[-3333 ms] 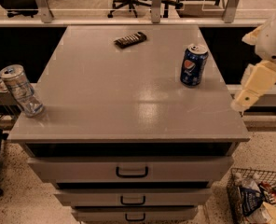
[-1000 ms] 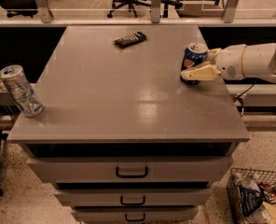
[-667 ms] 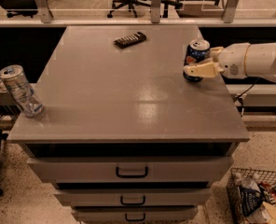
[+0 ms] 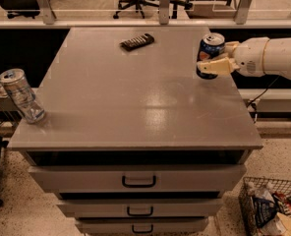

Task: Move pepsi can near rxbar chocolate

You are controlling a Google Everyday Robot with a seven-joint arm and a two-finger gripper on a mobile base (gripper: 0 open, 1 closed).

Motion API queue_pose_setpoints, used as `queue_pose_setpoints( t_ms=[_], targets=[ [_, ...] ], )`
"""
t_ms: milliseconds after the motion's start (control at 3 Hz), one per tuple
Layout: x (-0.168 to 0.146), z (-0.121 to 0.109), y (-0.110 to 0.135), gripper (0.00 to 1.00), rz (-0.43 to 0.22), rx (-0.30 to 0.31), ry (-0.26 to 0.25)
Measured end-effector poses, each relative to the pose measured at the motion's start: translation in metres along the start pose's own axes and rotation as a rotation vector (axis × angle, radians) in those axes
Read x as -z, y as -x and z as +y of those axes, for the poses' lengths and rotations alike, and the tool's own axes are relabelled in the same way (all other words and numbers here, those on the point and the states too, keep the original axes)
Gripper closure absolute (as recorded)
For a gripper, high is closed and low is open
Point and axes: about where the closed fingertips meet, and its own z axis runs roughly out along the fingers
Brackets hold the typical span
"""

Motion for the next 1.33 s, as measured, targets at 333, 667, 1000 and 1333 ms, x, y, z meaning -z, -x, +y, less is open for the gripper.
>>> queue_pose_setpoints(
  t_ms=[333, 667, 1000, 1333],
  targets=[
    [0.000, 0.000, 0.000, 1.00, 0.000, 0.000, 0.000],
    [-0.014, -0.007, -0.002, 1.00, -0.027, -0.008, -0.010],
    [-0.041, -0.032, -0.001, 1.00, -0.053, 0.013, -0.036],
    [-0.072, -0.059, 0.009, 1.00, -0.057, 0.052, -0.045]
  ],
)
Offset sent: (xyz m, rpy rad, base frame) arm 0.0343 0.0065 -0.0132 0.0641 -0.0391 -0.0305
